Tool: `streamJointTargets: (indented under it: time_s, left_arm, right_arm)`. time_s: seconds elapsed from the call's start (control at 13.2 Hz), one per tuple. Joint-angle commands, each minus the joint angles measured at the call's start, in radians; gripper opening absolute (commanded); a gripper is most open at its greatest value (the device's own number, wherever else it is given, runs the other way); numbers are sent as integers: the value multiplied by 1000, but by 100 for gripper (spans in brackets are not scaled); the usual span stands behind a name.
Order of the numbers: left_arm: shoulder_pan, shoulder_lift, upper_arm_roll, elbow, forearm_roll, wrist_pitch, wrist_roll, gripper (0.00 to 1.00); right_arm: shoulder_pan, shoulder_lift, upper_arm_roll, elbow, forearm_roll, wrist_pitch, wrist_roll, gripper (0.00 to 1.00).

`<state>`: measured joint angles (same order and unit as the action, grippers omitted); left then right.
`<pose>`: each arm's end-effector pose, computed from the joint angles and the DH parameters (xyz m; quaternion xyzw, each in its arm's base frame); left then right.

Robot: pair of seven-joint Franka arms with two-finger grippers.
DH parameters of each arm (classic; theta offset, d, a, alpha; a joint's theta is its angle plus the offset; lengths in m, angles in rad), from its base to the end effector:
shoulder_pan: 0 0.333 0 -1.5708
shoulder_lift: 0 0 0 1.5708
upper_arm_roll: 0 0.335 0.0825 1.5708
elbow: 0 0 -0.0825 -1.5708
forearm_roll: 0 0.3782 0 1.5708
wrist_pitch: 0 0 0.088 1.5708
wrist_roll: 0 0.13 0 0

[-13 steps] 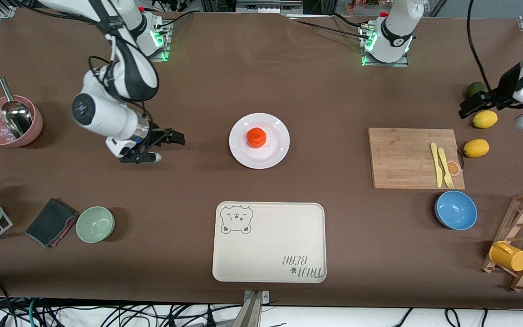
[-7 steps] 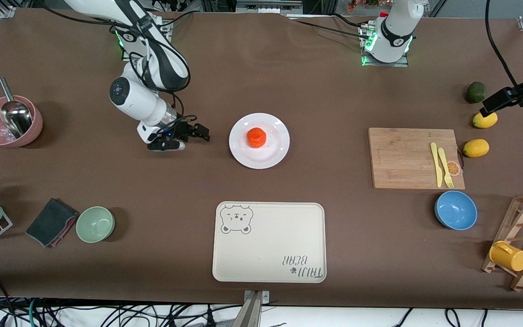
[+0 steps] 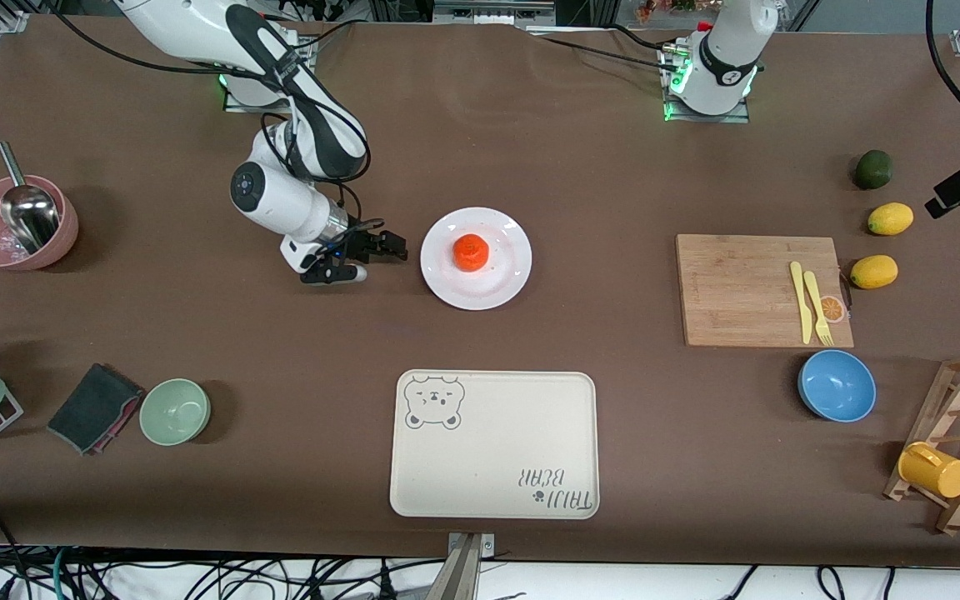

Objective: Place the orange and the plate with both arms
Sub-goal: 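Withdraw the left gripper while the right gripper reaches the plate rim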

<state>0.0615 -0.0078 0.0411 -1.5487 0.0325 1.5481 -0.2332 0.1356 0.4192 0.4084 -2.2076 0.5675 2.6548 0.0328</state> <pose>0.5411 0.0601 0.6331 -0.9857 -0.1675 -0.0046 0.0158 0.4853 0.2861 0.2056 -0.9764 0.0136 0.0498 0.2099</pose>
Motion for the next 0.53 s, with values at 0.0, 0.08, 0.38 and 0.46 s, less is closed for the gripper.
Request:
streamJointTargets:
  time_s: [0.0, 0.08, 0.38, 0.46]
  left_arm:
    - [4, 16, -9, 33, 9, -35, 12, 100]
    - [4, 16, -9, 33, 9, -40, 12, 100]
    - [4, 9, -10, 33, 4, -98, 15, 100]
    - [3, 6, -15, 33, 3, -118, 17, 100]
  right_arm:
    - [-36, 21, 7, 101, 26, -155, -78, 100]
    - [-54, 30, 7, 101, 26, -168, -124, 100]
    - [-76, 90, 10, 126, 81, -165, -243, 100]
    - [-76, 102, 12, 140, 163, -167, -290, 100]
